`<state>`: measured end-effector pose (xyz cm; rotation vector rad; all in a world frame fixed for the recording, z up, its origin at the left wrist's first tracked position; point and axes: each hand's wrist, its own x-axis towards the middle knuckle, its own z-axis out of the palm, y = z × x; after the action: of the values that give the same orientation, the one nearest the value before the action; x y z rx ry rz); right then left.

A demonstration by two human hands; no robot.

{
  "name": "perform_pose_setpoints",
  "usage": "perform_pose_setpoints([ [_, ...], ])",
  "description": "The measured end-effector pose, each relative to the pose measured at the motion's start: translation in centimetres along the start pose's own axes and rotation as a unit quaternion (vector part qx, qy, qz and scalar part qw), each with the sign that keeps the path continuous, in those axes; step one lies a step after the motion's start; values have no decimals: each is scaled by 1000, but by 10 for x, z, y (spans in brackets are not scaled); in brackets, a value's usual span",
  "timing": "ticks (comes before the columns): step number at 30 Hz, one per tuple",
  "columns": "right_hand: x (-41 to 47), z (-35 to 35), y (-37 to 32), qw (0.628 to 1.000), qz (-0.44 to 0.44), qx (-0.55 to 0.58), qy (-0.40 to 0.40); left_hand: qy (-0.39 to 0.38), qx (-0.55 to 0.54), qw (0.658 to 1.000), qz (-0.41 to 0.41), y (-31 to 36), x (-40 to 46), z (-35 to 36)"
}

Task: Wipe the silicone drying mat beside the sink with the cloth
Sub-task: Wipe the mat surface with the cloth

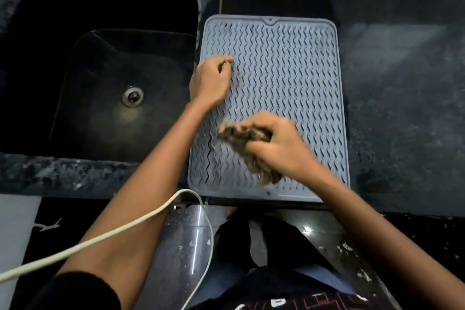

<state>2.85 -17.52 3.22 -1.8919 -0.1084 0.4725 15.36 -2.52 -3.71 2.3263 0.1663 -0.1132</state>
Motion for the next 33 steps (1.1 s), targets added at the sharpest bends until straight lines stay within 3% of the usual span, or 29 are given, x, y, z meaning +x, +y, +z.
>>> perform_pose_setpoints([
  [3, 35, -17, -12, 991, -38, -29, 122, 87, 7, 996, 7, 6, 13, -1],
  [7, 87, -23, -3, 929, -26, -260, 262, 95, 18, 995, 38, 12, 53, -8],
  [10, 118, -10, 17, 907, 8, -373, 196, 73, 43, 996, 40, 11, 85, -11],
  [12, 130, 3, 36, 873, 19, -469, 133, 62, 46, 997, 11, 10, 105, -14],
  [13, 134, 5, 42, 861, 10, -489, 138, 55, 38, 998, -11, 9, 114, -16],
  [15, 144, 1, 44, 866, -29, -462, 189, 33, 6, 998, -59, 8, 130, -20],
  [17, 156, -11, 34, 908, -45, -339, 241, 13, -45, 994, -99, 8, 139, -23],
  [19, 173, -22, 21, 922, -67, -265, 274, 0, -76, 989, -128, 8, 146, -24],
  [22, 210, -21, 2, 906, -124, -313, 255, 4, -76, 985, -156, 8, 152, -23],
  [24, 232, -15, -3, 905, -102, -365, 193, 22, -70, 983, -167, 10, 153, -23],
  [26, 242, -14, 0, 885, -88, -427, 164, 18, -60, 984, -167, 10, 154, -22],
  [31, 239, -53, 3, 777, -146, -598, 135, 2, -81, 979, -189, 11, 159, -21],
  [33, 230, -70, 6, 766, -128, -613, 147, -4, -88, 975, -202, 12, 159, -21],
])
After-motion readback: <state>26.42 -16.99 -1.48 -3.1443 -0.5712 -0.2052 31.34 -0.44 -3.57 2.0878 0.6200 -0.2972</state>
